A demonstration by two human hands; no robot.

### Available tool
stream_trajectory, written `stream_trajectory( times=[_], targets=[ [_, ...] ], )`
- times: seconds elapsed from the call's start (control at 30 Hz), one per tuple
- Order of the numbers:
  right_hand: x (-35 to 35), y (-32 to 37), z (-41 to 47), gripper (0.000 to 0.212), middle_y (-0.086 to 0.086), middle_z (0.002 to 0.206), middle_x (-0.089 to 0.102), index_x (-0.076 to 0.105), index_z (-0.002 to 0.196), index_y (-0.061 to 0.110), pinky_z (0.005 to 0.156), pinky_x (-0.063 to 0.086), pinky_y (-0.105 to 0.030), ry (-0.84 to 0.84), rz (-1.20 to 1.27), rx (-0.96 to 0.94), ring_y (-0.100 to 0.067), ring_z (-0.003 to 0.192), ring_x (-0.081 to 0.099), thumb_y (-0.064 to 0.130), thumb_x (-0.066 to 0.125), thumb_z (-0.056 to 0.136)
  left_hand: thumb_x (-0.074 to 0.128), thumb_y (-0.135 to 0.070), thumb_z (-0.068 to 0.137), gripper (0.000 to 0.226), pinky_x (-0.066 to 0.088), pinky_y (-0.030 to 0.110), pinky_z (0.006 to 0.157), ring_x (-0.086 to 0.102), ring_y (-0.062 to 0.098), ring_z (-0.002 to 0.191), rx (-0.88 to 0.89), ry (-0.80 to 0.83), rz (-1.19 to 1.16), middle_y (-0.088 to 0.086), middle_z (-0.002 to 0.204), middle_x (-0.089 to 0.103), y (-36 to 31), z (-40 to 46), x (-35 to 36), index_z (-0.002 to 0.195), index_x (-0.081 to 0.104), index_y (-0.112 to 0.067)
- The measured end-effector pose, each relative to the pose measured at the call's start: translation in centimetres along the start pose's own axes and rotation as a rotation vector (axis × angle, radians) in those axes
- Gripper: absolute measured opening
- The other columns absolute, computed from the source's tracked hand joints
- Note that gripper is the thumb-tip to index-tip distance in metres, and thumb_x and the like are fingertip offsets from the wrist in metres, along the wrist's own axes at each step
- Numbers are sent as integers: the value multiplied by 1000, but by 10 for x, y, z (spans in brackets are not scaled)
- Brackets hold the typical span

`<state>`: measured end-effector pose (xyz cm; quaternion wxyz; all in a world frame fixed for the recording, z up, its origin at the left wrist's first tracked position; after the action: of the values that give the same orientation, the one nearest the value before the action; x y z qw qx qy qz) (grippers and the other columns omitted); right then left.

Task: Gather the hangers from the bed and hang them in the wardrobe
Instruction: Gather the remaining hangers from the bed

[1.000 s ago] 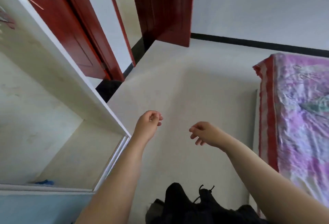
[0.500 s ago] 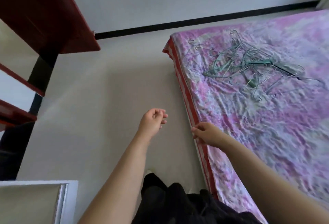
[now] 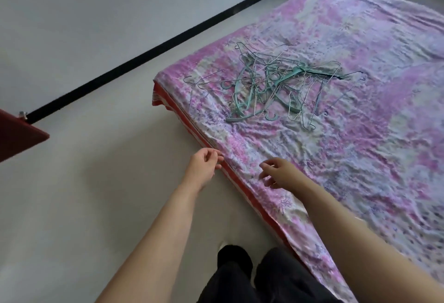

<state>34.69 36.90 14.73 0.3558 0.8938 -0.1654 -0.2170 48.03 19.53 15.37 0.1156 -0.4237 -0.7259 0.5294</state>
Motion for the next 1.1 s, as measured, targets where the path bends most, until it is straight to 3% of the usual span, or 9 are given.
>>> stream_trajectory(
  times=[0.13, 0.27, 0.33, 0.47, 0.57, 0.77, 0.87, 0.97, 1.1],
  targets=[
    [-13, 14, 42, 44, -7, 111, 64, 38, 136, 17, 76, 56, -36, -81, 183, 49, -24, 80, 67, 31, 51, 97, 42, -13, 102, 16, 42, 7, 51, 58, 9, 70, -26, 109, 77, 3, 94, 66, -14, 58, 11, 103, 57, -9],
    [-44, 19, 105, 59, -7, 119, 56, 25, 146, 18, 76, 54, -35, -162, 262, 63, -23, 87, 66, 32, 54, 96, 43, -17, 101, 16, 42, 18, 60, 61, 13, 79, -52, 193, 185, 1, 97, 67, -23, 120, 34, 106, 57, -11],
    [-57, 20, 134, 61, -7, 119, 54, 24, 147, 19, 79, 53, -37, -173, 298, 75, -24, 91, 64, 32, 54, 96, 43, -18, 102, 16, 44, 21, 62, 62, 14, 81, -64, 215, 220, 0, 98, 67, -28, 145, 44, 107, 57, -13],
    [-93, 18, 208, 63, -4, 115, 52, 24, 146, 18, 88, 54, -42, -152, 316, 156, -27, 100, 62, 34, 56, 94, 43, -20, 102, 14, 53, 39, 86, 64, 18, 90, -129, 250, 308, 3, 105, 67, -38, 214, 80, 105, 56, -16],
    [-116, 20, 254, 67, -8, 124, 51, 25, 146, 18, 93, 51, -45, -164, 306, 215, -27, 100, 58, 35, 59, 92, 43, -24, 101, 13, 51, 39, 90, 61, 19, 99, -138, 245, 377, 0, 110, 64, -45, 262, 100, 106, 55, -21],
    [-162, 9, 352, 93, -15, 154, 25, 13, 151, 24, 109, 34, -55, -287, 296, 334, -37, 134, 37, 42, 72, 80, 50, -27, 98, 39, 41, 30, 80, 47, 14, 103, -139, 229, 453, 0, 133, 44, -48, 358, 136, 135, 41, -21],
    [-166, 1, 399, 103, -14, 159, 8, 6, 152, 24, 114, 23, -57, -274, 175, 393, -37, 143, 19, 50, 72, 77, 54, -29, 96, 52, 40, 31, 91, 44, 20, 120, -156, 230, 508, 2, 146, 32, -34, 414, 150, 143, 34, -24],
    [-171, -4, 441, 109, -13, 159, -5, -3, 153, 23, 114, 15, -54, -331, 91, 483, -36, 146, 7, 54, 69, 78, 57, -32, 93, 64, 32, 47, 111, 25, 27, 141, -173, 254, 634, 0, 157, 18, -14, 470, 162, 148, 24, -29],
    [-174, -19, 497, 110, -12, 159, -14, -7, 152, 23, 114, 17, -54, -459, 119, 597, -39, 146, 4, 56, 68, 78, 56, -48, 90, 81, 18, 54, 115, -2, 28, 148, -159, 259, 928, -4, 161, -9, 6, 541, 175, 152, 4, -35]
  ],
)
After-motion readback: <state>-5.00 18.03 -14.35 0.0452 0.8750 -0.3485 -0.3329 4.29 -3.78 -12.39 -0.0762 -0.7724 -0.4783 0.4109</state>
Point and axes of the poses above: each hand's wrist, its own z-axis towards the middle knuckle, its own x-axis out of the palm, y = z × x, the point moved 2 cm from there along z, towards the middle knuckle
